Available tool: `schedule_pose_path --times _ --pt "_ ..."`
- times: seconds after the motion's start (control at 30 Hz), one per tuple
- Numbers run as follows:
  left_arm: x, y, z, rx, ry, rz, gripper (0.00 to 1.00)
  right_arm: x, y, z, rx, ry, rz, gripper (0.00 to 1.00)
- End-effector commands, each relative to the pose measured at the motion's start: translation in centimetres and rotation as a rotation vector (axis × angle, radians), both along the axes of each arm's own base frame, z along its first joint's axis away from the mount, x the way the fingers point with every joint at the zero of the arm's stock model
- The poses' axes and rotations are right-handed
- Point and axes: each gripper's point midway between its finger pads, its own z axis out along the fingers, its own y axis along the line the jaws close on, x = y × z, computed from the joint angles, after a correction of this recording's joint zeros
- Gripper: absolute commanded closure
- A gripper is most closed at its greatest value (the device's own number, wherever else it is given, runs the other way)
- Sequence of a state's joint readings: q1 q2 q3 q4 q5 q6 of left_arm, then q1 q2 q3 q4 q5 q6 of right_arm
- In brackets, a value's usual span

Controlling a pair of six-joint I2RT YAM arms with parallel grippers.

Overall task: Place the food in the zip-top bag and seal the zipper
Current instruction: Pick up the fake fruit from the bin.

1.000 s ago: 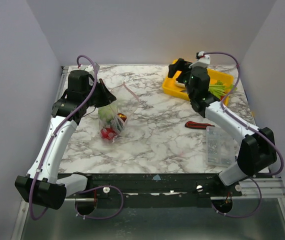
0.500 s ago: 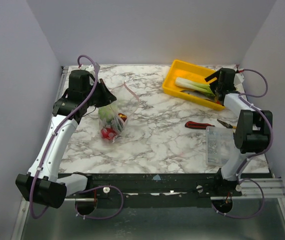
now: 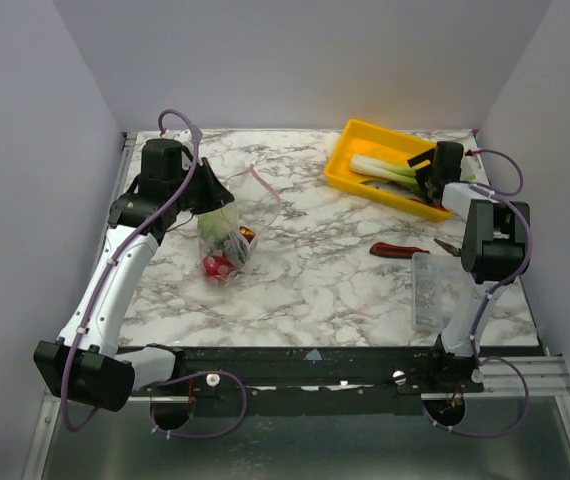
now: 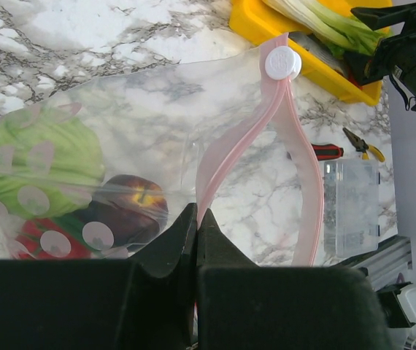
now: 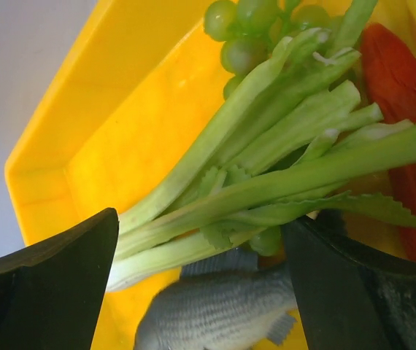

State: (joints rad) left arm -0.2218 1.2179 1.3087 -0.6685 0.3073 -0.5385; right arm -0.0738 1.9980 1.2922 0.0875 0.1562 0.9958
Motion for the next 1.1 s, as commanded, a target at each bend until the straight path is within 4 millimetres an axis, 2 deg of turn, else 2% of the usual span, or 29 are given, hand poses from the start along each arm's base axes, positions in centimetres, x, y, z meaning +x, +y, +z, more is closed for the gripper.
schedule_pose_path --times 0.0,0.1,0.2,0.27,0.33,0.43,0.47,0.57,0.7,0.83,0.97,1.07 --pt "0.6 0.1 0.5 0.003 -0.009 -0.003 1.0 3.7 -0.7 1.0 -0.013 -0.083 0.001 0.08" --pt "0.7 -0.1 0.5 -0.004 -0.003 -0.008 1.0 6.5 0.7 3.0 -0.019 -0.164 0.102 0.13" --pt "0.8 -0.2 0.5 -0.011 -0.001 -0.006 1.0 8.7 2.8 6.2 -0.103 -0.279 0.193 0.13" --pt "0.8 -0.3 0.5 -0.016 0.002 -0.007 1.0 9.6 3.8 7.2 -0.102 -0.318 0.239 0.13" --pt "0.8 -0.3 0.3 -0.019 0.01 -0.007 1.0 9.7 3.8 7.0 -0.104 -0.294 0.245 0.13" --pt "0.7 -0.4 0.3 -0.024 0.009 -0.009 1.0 8.9 3.5 6.4 -0.161 -0.234 0.27 0.12" --pt "0.7 -0.4 0.4 -0.023 0.008 -0.011 1.0 8.2 2.8 6.1 -0.197 -0.19 0.255 0.12" --pt "0.6 -0.4 0.4 -0.024 0.006 -0.017 1.0 5.6 0.6 5.7 -0.293 -0.088 0.195 0.11" --pt "0.5 -0.6 0.3 -0.029 0.008 -0.029 1.0 1.9 -1.3 6.4 -0.375 -0.037 0.126 0.12" --pt "0.3 -0.8 0.3 -0.037 0.006 -0.04 1.0 -1.1 -3.2 5.5 -0.4 0.034 0.052 0.15" --pt "0.2 -0.9 0.3 -0.041 0.002 -0.044 1.0 -1.5 -4.0 3.3 -0.371 0.069 0.032 0.18" --pt "0.2 -0.8 0.3 -0.035 -0.001 -0.044 1.0 -0.4 -4.1 2.0 -0.28 0.045 0.036 0.33"
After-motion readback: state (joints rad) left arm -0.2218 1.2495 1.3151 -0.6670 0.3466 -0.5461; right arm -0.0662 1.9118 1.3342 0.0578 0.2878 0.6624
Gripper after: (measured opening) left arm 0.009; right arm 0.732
